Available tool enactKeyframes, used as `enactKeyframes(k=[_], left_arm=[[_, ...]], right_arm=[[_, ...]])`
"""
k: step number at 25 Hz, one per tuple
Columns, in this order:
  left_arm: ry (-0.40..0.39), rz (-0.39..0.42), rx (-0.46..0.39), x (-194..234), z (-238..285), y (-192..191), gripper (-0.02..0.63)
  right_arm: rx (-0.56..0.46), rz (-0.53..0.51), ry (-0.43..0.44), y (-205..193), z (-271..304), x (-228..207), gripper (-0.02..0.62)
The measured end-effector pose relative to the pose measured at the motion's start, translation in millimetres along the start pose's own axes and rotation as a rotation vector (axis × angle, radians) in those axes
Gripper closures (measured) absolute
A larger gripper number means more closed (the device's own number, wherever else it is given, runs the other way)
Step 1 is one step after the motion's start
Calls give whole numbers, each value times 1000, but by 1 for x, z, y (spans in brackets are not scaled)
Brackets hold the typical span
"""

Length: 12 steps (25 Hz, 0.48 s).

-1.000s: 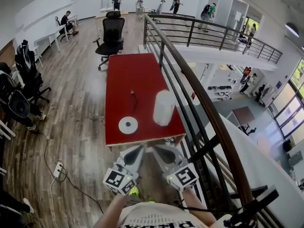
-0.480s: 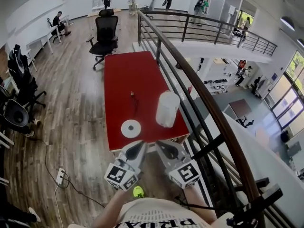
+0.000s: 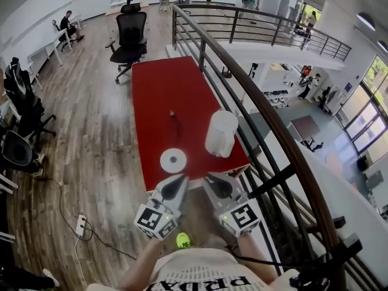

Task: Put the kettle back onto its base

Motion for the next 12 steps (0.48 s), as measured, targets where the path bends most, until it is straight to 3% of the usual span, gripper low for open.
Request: enactKeyframes(k=[12], left_arm=[[15, -6, -2, 24, 24, 3, 615]], right_arm=[[17, -15, 21, -4, 29, -26, 561]])
Point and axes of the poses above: the fingertips, and each gripper's own axes: z forward along the fingers, x to its left, y out of its top, the point moved 7 cm from there along -z, backward along the fingers, and after that the axes turned 12 degrees about y, right-handed, at the moved point
